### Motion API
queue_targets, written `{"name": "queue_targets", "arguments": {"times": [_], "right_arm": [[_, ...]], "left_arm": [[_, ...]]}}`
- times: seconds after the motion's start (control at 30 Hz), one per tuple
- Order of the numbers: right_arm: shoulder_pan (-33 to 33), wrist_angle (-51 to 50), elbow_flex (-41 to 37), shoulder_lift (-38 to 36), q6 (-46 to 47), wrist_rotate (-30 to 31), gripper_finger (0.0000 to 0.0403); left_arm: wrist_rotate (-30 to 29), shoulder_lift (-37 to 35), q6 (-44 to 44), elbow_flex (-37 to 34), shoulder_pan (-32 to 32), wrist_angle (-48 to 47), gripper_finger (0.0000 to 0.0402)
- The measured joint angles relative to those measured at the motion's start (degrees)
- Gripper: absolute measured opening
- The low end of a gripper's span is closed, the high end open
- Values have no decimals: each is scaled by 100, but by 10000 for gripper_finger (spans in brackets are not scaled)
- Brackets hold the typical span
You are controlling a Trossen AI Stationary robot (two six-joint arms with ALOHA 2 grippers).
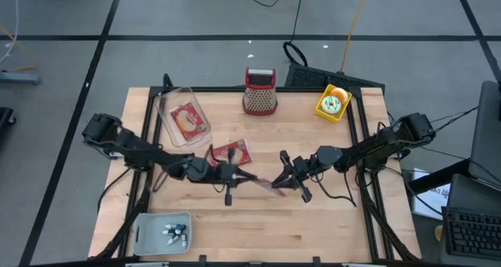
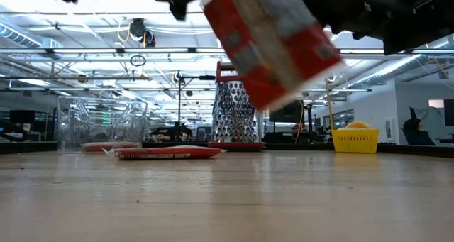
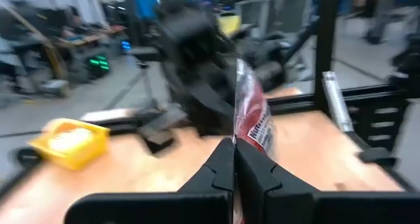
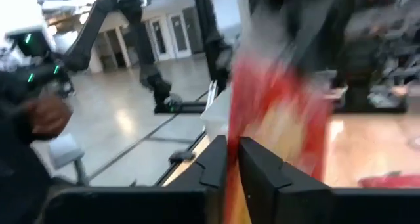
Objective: Pick & Place Food Item
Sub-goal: Put the right red popcorn bag into the transparent bin
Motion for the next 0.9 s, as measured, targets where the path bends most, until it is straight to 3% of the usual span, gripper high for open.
{"name": "queue_targets", "arguments": {"times": [0.2,0.37,0.63,0.77,0.9], "right_arm": [[4,-101,-11,9,22,-31,79],[9,-244,-11,11,402,-55,100],[7,-359,-13,11,402,-51,104],[7,-381,-13,11,402,-49,100],[7,-552,-18,11,402,-44,100]], "left_arm": [[-1138,-1002,326,2,-323,-1073,1],[-2476,-1730,340,2,-666,-2113,1],[-4350,-2698,-49,2,-903,-3867,1],[-4949,-3112,-189,2,-902,-4465,0],[-5526,-3573,203,2,-902,-4673,0]]}}
